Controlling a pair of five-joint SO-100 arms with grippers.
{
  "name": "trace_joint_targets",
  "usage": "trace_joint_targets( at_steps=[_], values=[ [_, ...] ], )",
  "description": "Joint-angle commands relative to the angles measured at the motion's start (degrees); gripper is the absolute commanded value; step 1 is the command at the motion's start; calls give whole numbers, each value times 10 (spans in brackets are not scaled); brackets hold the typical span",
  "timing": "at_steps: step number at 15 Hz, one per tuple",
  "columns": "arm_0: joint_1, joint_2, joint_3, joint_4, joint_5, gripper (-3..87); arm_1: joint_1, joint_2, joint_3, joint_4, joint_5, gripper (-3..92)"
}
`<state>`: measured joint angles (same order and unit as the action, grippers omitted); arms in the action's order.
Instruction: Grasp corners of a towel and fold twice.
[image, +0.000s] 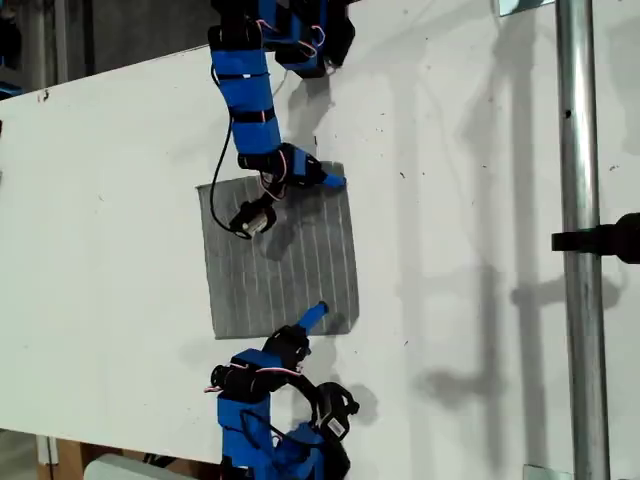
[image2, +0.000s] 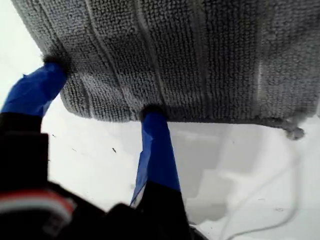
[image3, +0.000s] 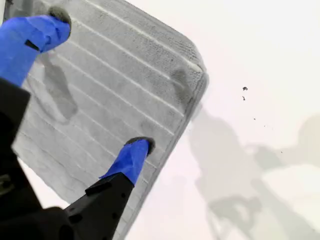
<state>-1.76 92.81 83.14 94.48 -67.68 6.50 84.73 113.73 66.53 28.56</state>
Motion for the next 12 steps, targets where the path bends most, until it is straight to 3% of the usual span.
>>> trace_joint_targets(
  at_steps=[1,3,8,12],
  values=[
    [-3,27,-3,4,-9,412,12,-26,-49,-4,-4,183],
    [-3,27,-2,4,-13,412,9,-68,-82,4,-4,46],
    [-11,12,-19,-2,-18,405,-7,-73,-96,3,-2,-2],
    [-13,-113,-93,-10,4,410,-12,-73,-108,12,1,-2]
  ],
)
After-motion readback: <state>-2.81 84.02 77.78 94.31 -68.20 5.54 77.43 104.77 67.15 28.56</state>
